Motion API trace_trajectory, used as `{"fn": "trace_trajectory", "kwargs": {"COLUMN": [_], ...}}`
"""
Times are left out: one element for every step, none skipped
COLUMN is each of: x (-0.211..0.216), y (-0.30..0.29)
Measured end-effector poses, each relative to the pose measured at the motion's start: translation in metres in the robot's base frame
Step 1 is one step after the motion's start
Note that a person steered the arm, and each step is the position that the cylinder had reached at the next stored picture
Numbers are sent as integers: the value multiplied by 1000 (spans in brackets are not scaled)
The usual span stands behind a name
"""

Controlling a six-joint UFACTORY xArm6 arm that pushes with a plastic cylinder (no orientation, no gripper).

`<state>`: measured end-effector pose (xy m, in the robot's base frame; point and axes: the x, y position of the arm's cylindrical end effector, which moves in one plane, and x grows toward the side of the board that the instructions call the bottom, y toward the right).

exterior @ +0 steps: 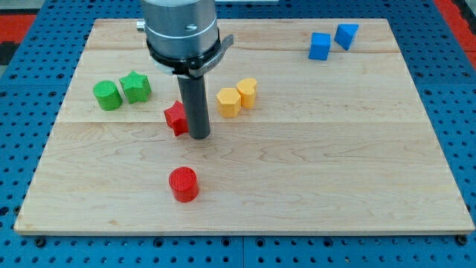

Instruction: Slightly push the red circle towards the yellow hexagon

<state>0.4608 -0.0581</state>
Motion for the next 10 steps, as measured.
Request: {"fn": "trace_trajectory", "kwargs": {"x": [-34,-33,-31,-4,53,107,152,147,124,106], "y": [-29,-96,-37,57,111,111,62,-20,-24,-40]}}
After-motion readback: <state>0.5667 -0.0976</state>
